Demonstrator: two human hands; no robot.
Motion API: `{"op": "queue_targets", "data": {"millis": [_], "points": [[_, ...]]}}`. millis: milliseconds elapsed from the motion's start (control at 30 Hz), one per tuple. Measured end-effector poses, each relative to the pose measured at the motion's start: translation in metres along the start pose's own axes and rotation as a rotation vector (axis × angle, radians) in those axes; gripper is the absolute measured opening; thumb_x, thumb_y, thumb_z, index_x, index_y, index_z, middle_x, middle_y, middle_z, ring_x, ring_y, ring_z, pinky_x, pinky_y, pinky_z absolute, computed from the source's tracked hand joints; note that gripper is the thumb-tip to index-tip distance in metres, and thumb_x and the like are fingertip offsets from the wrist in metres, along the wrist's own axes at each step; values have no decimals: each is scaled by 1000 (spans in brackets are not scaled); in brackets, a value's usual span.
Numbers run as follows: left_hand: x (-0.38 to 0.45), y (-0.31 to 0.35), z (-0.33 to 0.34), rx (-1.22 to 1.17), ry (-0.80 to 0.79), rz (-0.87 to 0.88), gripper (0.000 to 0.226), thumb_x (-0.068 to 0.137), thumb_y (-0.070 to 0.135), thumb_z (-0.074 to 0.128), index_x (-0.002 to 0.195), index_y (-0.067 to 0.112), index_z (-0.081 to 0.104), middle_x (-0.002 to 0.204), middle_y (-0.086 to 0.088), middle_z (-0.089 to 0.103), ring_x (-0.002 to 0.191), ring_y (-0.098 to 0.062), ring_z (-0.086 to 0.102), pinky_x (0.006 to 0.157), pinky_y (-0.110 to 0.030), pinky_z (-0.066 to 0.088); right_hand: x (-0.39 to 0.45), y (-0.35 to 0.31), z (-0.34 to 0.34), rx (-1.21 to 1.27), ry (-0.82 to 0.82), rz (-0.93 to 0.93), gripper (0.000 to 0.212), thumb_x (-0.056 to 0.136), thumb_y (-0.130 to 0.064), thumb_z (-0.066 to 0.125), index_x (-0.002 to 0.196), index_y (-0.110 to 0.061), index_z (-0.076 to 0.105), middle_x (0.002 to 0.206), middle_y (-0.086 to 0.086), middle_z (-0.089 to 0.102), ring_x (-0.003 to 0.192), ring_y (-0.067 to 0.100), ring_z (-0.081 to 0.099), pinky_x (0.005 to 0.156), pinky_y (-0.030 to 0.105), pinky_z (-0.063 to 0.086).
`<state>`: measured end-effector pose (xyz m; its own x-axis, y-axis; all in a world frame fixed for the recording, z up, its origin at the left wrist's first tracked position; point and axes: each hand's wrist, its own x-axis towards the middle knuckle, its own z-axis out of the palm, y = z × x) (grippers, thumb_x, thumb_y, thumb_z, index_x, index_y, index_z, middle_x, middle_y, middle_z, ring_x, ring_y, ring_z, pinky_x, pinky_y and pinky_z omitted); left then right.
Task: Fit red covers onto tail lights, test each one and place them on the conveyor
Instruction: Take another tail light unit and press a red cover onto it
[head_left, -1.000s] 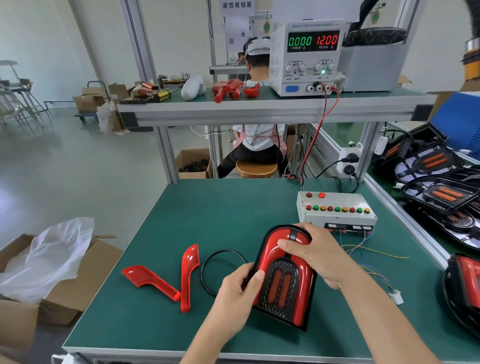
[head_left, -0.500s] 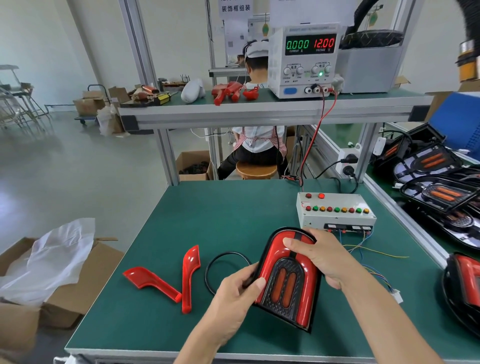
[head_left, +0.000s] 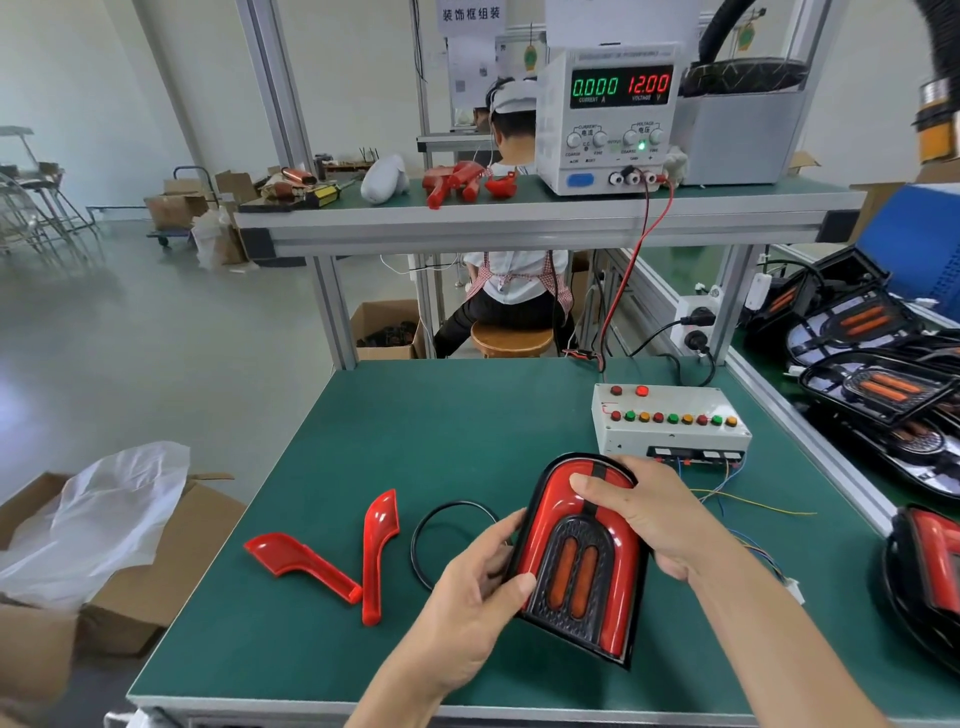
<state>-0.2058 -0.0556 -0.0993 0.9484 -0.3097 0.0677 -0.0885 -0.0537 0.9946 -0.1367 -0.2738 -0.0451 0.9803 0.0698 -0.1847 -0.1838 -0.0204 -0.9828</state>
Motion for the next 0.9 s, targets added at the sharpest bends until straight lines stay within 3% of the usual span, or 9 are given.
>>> {"op": "queue_targets", "data": {"millis": [233, 333, 433, 533, 600, 667, 733, 800, 900], "points": [[7, 9, -9, -101, -52, -84, 57, 93, 50, 70, 141, 25, 52, 131, 2, 70, 125, -17, 64, 103, -31, 52, -5, -9, 3, -90, 2, -57, 52, 72, -47, 82, 112, -17, 68, 94, -2, 79, 85, 17, 77, 69, 27, 59], [16, 15, -4, -30, 146, -64, 36, 95, 52, 61, 110, 21, 73, 107, 0, 78, 101, -15, 72, 89, -27, 55, -5, -15, 7, -28, -41, -33, 54, 87, -61, 61, 114, -15, 69, 97, -2, 77, 89, 15, 73, 83, 31, 54], [21, 21, -7, -334, 369, -130, 38, 94, 47, 63, 94, 13, 80, 103, -11, 77, 90, -23, 71, 87, -44, 56, -6, -18, 11, 247, -3, 12, 38, 105, -42, 46, 113, -13, 68, 87, 8, 74, 72, 24, 70, 70, 35, 58], [24, 30, -19, -681, 474, -234, 40, 88, 39, 63, 101, 4, 80, 113, -19, 75, 95, -29, 74, 73, -39, 63, -9, 2, 9, -173, 197, -62, 19, 104, -23, 53, 101, -14, 70, 70, 1, 74, 55, 17, 68, 55, 25, 53], [25, 34, -23, -795, 523, -280, 40, 93, 35, 63, 108, 0, 75, 109, -20, 75, 94, -34, 70, 65, -35, 59, -12, 21, 10, -511, 214, -51, 26, 100, -23, 54, 82, -12, 69, 61, -2, 71, 46, 13, 64, 48, 24, 48], [24, 36, -22, -873, 551, -306, 36, 96, 33, 62, 110, 1, 72, 99, -17, 75, 83, -30, 70, 56, -31, 58, -13, 37, 14, -630, 186, 22, 31, 97, -26, 52, 75, -8, 66, 61, -1, 72, 45, 14, 66, 49, 24, 52], [23, 36, -21, -937, 555, -316, 32, 98, 31, 61, 105, 2, 72, 94, -15, 76, 72, -24, 72, 48, -28, 55, -10, 49, 20, -653, 223, 65, 32, 96, -30, 53, 79, -6, 64, 67, 6, 73, 51, 19, 70, 60, 30, 57], [20, 36, -20, -974, 553, -318, 31, 99, 31, 61, 103, 3, 74, 94, -14, 77, 68, -22, 74, 47, -27, 55, -2, 56, 27, -788, 303, 71, 34, 97, -39, 53, 87, -7, 59, 82, 11, 71, 72, 30, 73, 72, 36, 55], [17, 36, -18, -984, 549, -321, 31, 98, 30, 61, 105, 2, 74, 100, -15, 77, 78, -26, 75, 51, -28, 58, 16, 54, 35, -896, 440, 88, 40, 97, -51, 52, 104, -12, 57, 101, 10, 68, 97, 36, 65, 71, 35, 44]]}}
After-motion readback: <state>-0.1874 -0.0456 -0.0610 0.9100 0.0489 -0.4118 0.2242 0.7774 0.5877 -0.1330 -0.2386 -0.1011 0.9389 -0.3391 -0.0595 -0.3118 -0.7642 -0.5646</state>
